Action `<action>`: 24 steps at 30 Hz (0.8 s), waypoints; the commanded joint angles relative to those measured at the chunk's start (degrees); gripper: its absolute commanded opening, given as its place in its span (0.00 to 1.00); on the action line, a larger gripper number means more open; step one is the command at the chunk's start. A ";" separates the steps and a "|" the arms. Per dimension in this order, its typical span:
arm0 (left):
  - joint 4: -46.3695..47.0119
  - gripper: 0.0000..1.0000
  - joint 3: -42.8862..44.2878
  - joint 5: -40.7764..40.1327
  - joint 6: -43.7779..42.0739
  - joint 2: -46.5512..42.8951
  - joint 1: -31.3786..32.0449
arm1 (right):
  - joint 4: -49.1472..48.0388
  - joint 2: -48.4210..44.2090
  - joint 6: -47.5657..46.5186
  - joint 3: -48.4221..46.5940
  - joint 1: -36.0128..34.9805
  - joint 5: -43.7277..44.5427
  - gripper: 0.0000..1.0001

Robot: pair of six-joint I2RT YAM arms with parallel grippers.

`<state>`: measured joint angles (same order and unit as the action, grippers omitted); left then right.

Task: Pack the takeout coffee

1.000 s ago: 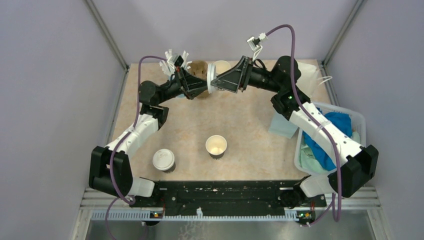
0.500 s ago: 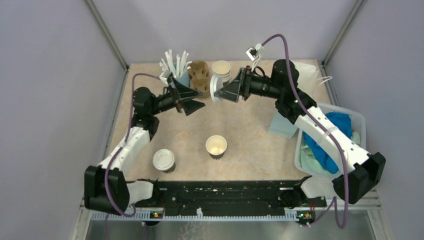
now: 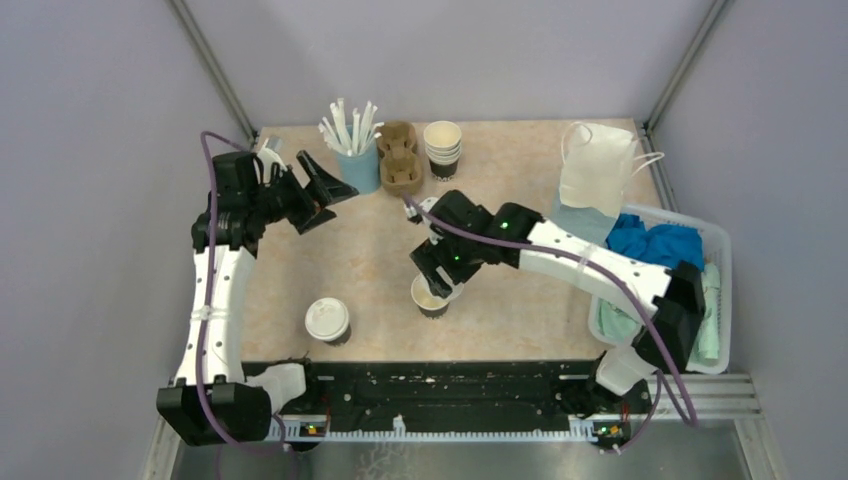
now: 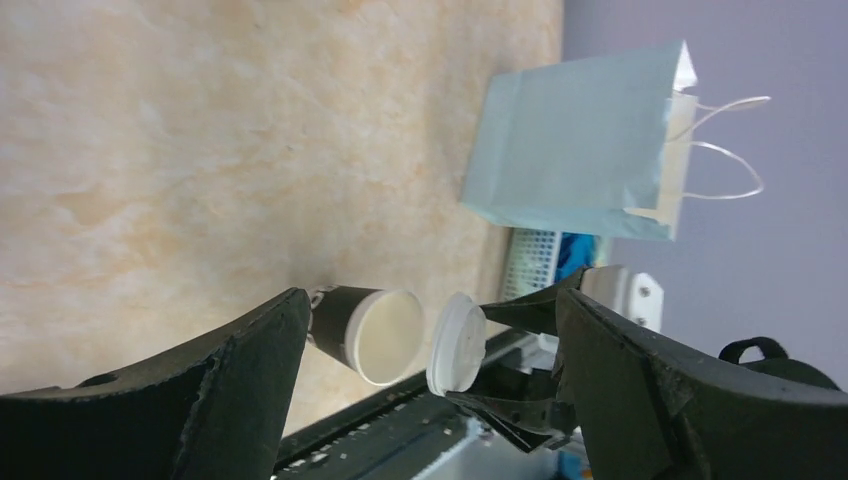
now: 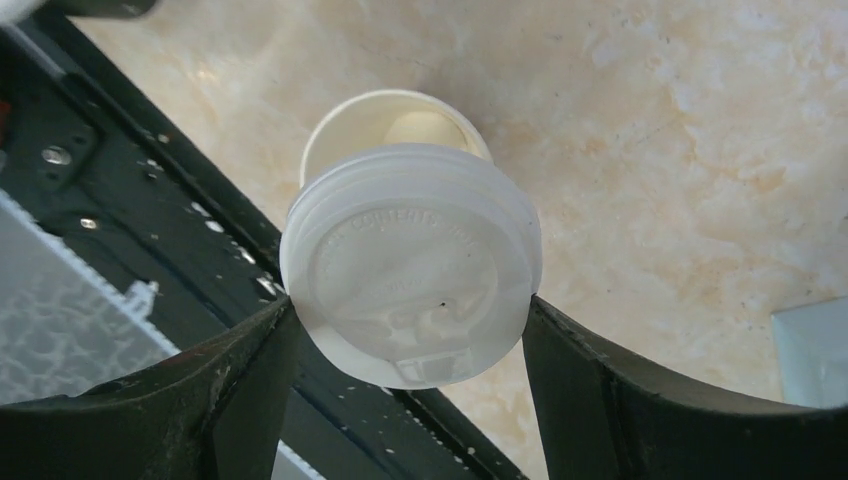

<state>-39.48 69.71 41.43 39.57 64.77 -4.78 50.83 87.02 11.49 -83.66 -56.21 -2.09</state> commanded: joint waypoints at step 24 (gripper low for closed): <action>-5.01 0.98 4.14 -13.24 -10.22 -4.22 -0.07 | 7.09 14.39 -6.21 -11.51 -7.25 7.75 0.80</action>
<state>-45.30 73.28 28.62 30.87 60.64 -4.78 59.37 100.95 6.00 -92.84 -62.89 6.11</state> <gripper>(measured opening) 0.984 0.794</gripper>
